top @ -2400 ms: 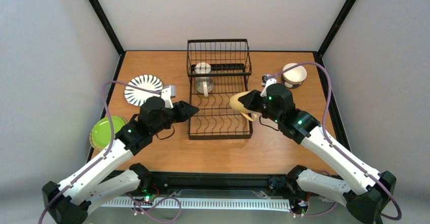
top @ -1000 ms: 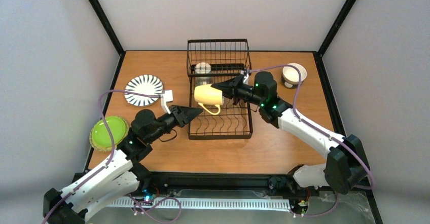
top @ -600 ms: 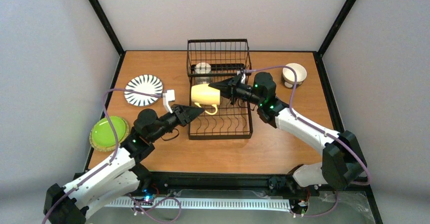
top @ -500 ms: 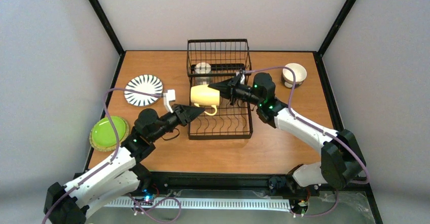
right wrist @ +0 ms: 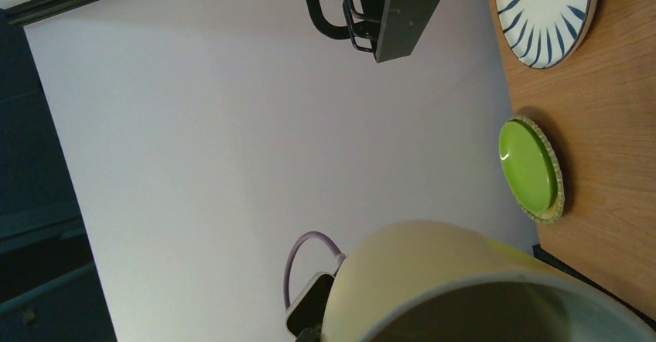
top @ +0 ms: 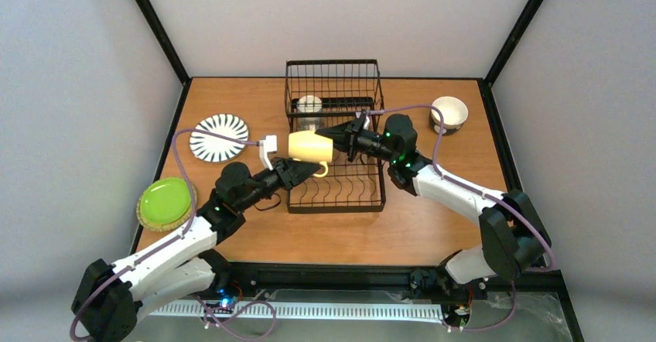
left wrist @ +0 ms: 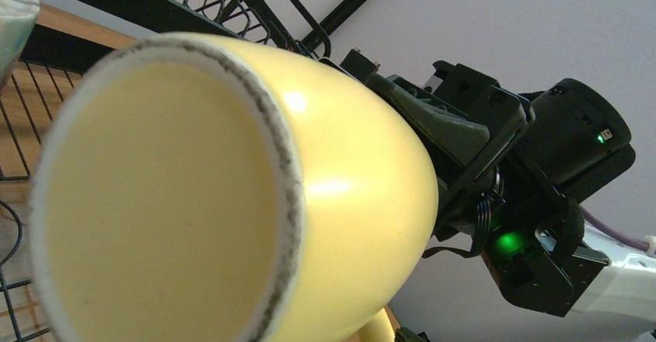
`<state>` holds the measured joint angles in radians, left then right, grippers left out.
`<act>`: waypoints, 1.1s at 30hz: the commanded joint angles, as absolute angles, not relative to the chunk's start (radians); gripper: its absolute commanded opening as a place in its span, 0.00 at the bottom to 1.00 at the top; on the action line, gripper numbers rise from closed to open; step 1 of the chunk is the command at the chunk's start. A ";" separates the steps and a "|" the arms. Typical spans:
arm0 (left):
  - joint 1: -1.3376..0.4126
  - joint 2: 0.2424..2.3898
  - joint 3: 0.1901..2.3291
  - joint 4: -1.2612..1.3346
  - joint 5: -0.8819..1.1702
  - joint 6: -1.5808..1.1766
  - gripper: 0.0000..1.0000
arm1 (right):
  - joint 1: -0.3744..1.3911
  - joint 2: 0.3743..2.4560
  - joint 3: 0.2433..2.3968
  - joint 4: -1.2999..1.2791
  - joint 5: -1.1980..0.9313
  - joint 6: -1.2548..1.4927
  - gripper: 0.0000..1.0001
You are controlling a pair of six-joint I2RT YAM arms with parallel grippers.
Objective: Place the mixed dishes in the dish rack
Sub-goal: Pass from the right arm to the left
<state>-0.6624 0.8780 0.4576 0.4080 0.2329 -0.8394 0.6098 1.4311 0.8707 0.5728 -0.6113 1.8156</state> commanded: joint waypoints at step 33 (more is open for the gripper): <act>-0.667 0.932 0.498 0.605 0.131 -0.888 0.93 | 0.667 1.470 0.803 0.747 -0.638 1.861 0.02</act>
<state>-0.6636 0.9512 0.4595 0.4786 0.2016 -0.8848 0.6353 1.4792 0.8310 0.7399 -0.5831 1.8637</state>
